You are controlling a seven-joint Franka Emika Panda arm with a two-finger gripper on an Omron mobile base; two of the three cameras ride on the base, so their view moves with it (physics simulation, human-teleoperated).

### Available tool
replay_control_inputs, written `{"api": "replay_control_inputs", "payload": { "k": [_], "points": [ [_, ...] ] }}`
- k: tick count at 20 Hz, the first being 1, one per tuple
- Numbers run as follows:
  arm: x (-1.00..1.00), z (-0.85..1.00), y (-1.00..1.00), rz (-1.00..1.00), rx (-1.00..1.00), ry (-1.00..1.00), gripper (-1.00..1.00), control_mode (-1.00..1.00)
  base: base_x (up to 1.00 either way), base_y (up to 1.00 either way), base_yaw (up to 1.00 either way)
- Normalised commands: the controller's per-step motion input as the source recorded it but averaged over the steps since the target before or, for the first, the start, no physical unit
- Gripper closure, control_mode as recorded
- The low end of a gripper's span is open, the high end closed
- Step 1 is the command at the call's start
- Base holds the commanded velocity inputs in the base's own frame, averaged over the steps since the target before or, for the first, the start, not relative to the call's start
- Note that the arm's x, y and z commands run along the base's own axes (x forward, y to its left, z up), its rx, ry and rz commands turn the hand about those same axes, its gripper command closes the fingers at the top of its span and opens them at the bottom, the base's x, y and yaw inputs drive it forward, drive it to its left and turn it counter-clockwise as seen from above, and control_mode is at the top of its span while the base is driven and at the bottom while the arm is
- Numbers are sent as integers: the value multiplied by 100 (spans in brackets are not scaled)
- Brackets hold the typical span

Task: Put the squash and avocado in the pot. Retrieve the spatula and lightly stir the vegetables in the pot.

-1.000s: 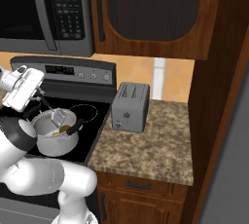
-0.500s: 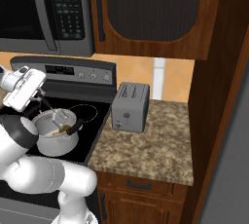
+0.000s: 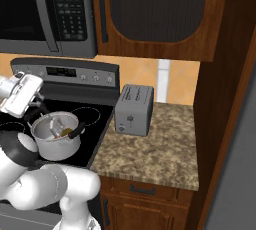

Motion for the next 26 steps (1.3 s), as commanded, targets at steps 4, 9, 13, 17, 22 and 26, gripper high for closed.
{"api": "replay_control_inputs", "payload": {
  "k": [4, 9, 13, 17, 22, 26],
  "points": [
    [0, -2, -31, 20, 0, 11, 100, -100, 0, 0, 0],
    [12, -23, -14, 12, 0, 2, 100, -100, 0, 0, 0],
    [30, -48, 0, 3, 0, 0, 100, -100, 0, 0, 0],
    [35, -35, 0, 0, 4, 0, 100, -100, 0, 0, 0],
    [25, -21, 19, 0, 14, 0, 100, -100, 0, 0, 0],
    [9, 0, 46, 0, 23, 0, 100, -100, 0, 0, 0]
  ]
}}
